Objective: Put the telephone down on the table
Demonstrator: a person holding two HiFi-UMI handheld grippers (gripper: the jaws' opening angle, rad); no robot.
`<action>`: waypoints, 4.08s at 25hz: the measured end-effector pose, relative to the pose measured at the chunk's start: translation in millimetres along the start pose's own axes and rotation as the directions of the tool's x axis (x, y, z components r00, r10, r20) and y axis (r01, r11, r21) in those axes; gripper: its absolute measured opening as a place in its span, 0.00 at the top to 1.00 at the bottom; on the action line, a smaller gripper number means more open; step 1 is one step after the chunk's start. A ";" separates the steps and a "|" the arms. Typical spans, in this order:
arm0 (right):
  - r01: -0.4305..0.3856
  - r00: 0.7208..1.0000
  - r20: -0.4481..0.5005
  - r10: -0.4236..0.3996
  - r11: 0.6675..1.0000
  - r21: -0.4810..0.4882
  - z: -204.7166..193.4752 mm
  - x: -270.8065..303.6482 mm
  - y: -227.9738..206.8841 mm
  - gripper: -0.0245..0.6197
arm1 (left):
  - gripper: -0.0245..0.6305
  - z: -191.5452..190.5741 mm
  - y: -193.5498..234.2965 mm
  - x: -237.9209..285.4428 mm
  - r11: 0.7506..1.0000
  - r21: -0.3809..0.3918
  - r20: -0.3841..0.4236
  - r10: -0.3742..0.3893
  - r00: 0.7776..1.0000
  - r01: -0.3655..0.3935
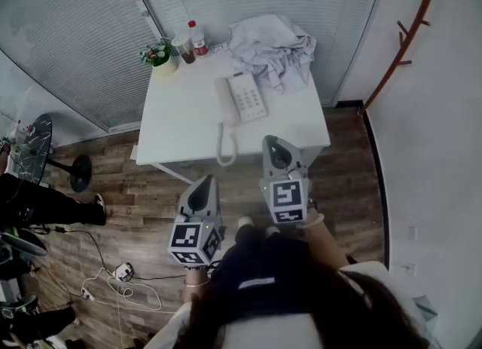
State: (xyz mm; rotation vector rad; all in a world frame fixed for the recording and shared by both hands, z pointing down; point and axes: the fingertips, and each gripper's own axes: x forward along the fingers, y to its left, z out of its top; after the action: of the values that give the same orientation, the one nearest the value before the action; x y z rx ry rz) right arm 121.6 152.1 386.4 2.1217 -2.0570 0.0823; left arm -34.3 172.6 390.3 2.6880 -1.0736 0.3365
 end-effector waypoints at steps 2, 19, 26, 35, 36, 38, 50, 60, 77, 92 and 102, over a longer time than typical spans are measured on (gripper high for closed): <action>0.002 1.000 -0.003 -0.002 1.000 -0.001 0.9 6.8 2.6 0.97 | 0.97 2.2 6.5 3.6 1.000 0.006 0.004 -0.005 1.000 0.005; 0.018 0.999 -0.045 -0.017 0.999 0.030 2.3 69.0 34.2 0.97 | 0.97 7.6 72.0 33.6 0.996 0.021 -0.003 -0.092 0.996 0.092; 0.038 0.997 -0.065 -0.036 0.999 0.032 2.8 81.5 45.8 0.97 | 0.97 9.5 91.9 39.1 0.991 0.014 -0.003 -0.130 0.992 0.130; 0.050 0.994 -0.101 -0.048 0.999 0.018 0.4 94.7 46.5 0.96 | 0.97 10.2 100.8 49.7 0.988 -0.001 -0.009 -0.152 0.988 0.152; 0.050 0.994 -0.103 -0.048 0.999 0.018 -0.2 97.4 45.5 0.96 | 0.97 10.5 101.6 51.3 0.989 -0.002 -0.008 -0.151 0.989 0.151; 0.049 0.993 -0.111 -0.046 0.999 0.020 -2.2 105.0 42.9 0.96 | 0.97 11.3 103.5 55.8 0.989 -0.002 -0.009 -0.146 0.989 0.146; 0.013 0.990 -0.143 -0.011 1.000 0.015 -9.4 165.4 29.4 0.96 | 0.97 23.1 123.0 102.7 0.994 -0.011 -0.032 -0.109 0.993 0.109; -0.018 0.981 -0.195 0.015 1.000 -0.015 -25.8 202.1 23.9 0.96 | 0.97 26.8 135.6 128.3 0.996 -0.020 -0.038 -0.088 0.995 0.087; -0.080 0.962 -0.265 0.070 0.996 -0.028 -48.9 249.9 21.1 0.91 | 0.97 26.0 157.3 154.4 0.998 -0.043 -0.074 -0.037 0.997 0.034; -0.138 0.942 -0.310 0.131 0.990 -0.002 -65.6 274.5 23.6 0.76 | 0.97 22.9 165.7 168.1 0.999 -0.049 -0.103 -0.008 0.995 0.003; -0.158 0.920 -0.358 0.159 0.987 0.032 -82.9 292.3 24.1 0.67 | 0.97 18.0 174.9 175.0 0.998 -0.058 -0.128 0.019 0.992 -0.026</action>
State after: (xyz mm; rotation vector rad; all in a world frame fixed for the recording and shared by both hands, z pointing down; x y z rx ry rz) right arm 116.2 -122.3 519.0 1.7732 -1.9969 0.4602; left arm -30.5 -69.0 446.3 2.5651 -1.0602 0.4658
